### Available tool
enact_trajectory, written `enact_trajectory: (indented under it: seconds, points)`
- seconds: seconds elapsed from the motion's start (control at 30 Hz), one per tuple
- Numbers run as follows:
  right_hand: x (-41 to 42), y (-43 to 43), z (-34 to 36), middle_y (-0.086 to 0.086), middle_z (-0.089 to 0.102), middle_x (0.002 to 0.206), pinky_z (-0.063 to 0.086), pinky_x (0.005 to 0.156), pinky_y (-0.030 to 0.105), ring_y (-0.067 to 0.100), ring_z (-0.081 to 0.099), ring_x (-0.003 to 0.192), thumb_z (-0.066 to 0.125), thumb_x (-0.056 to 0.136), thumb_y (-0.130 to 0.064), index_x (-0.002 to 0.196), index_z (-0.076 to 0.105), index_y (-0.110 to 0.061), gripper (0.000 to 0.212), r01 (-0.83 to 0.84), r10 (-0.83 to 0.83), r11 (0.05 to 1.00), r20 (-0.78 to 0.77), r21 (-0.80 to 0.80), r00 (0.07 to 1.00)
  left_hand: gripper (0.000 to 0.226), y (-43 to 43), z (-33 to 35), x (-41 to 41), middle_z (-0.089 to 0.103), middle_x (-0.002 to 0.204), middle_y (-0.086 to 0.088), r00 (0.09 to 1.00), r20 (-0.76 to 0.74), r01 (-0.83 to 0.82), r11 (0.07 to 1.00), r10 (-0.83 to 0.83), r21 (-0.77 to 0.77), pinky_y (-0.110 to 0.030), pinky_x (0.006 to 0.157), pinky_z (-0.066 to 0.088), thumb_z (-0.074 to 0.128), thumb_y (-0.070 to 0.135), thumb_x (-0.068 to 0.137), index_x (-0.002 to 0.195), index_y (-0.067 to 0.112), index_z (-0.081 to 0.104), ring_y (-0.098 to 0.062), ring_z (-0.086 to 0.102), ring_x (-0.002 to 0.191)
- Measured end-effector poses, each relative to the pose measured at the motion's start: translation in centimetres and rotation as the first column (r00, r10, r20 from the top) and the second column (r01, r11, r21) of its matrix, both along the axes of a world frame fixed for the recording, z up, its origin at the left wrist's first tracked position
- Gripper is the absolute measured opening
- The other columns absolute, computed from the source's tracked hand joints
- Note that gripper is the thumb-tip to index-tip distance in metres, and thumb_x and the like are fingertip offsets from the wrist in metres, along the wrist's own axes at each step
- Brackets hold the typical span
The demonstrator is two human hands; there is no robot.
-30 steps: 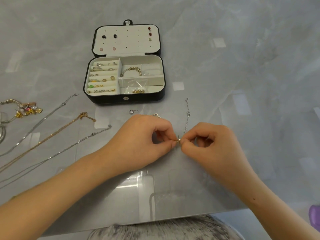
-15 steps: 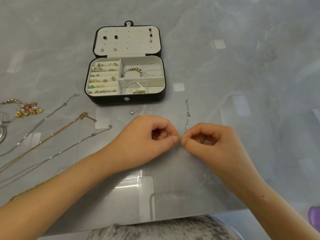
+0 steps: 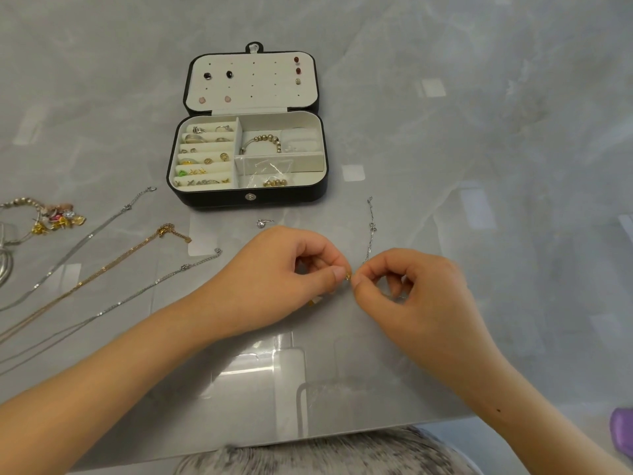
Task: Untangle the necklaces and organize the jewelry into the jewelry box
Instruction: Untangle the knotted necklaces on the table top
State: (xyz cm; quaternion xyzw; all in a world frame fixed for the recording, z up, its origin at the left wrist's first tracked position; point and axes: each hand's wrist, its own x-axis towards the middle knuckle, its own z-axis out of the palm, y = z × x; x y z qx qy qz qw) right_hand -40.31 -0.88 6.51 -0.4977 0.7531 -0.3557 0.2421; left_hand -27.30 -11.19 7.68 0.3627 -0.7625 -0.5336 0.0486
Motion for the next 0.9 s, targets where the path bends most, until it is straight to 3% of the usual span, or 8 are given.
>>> enact_trajectory:
  seconds: [0.13,0.23,0.4,0.7,0.9]
  points:
    - [0.1,-0.2,-0.5,-0.027,0.051,0.055,0.035,0.059,0.007,-0.004,0.049,0.062,0.062,0.072,-0.032,0.058,0.057,-0.032,0.015,0.006,-0.009,0.999,-0.093,-0.033,0.996,0.009,0.3,0.2,0.0,0.070,0.071,0.007,0.999,0.040,0.027,0.994,-0.022,-0.104,-0.014,0.069,0.047,0.064,0.019,0.084,0.081,0.023,0.072,-0.004,0.062,0.071]
    - [0.1,-0.4,-0.9,-0.020,0.038,0.051,0.034,0.059,0.013,0.004,0.040,0.063,0.051,0.072,-0.035,0.061,0.058,-0.025,0.017,-0.026,-0.007,0.992,-0.266,-0.121,0.964,0.009,0.2,0.3,-0.1,0.070,0.070,0.006,0.999,0.033,0.016,0.996,-0.014,-0.091,-0.013,0.067,0.048,0.064,0.019,0.084,0.080,0.023,0.071,-0.004,0.063,0.067]
    - [0.1,-0.2,-1.6,-0.003,0.056,0.065,0.035,0.058,0.026,0.017,0.046,0.062,0.052,0.079,-0.024,0.070,0.062,-0.013,0.017,-0.166,0.050,0.968,-0.502,-0.190,0.863,0.013,-0.1,0.3,-0.1,0.069,0.067,0.007,1.000,0.022,0.020,0.999,-0.019,-0.036,-0.011,0.063,0.047,0.063,0.021,0.085,0.075,0.026,0.068,-0.004,0.062,0.064]
    - [-0.1,-0.3,-1.9,0.002,0.058,0.061,0.037,0.058,0.027,0.021,0.049,0.060,0.056,0.080,-0.014,0.065,0.063,-0.009,0.017,-0.189,0.034,0.948,-0.512,-0.255,0.859,0.011,-0.2,0.1,-0.1,0.069,0.067,0.007,0.998,0.051,0.044,0.999,-0.042,-0.030,-0.010,0.063,0.047,0.062,0.021,0.086,0.077,0.024,0.068,-0.005,0.063,0.064]
    - [-0.5,-0.5,-1.9,0.003,0.057,0.063,0.036,0.061,0.021,0.021,0.049,0.061,0.053,0.080,-0.012,0.065,0.063,-0.007,0.019,-0.254,0.076,0.926,-0.524,-0.278,0.849,0.011,-0.3,0.1,-0.1,0.069,0.068,0.006,0.998,0.036,0.045,0.999,-0.045,0.000,-0.014,0.065,0.048,0.061,0.021,0.086,0.078,0.022,0.069,-0.007,0.063,0.065]
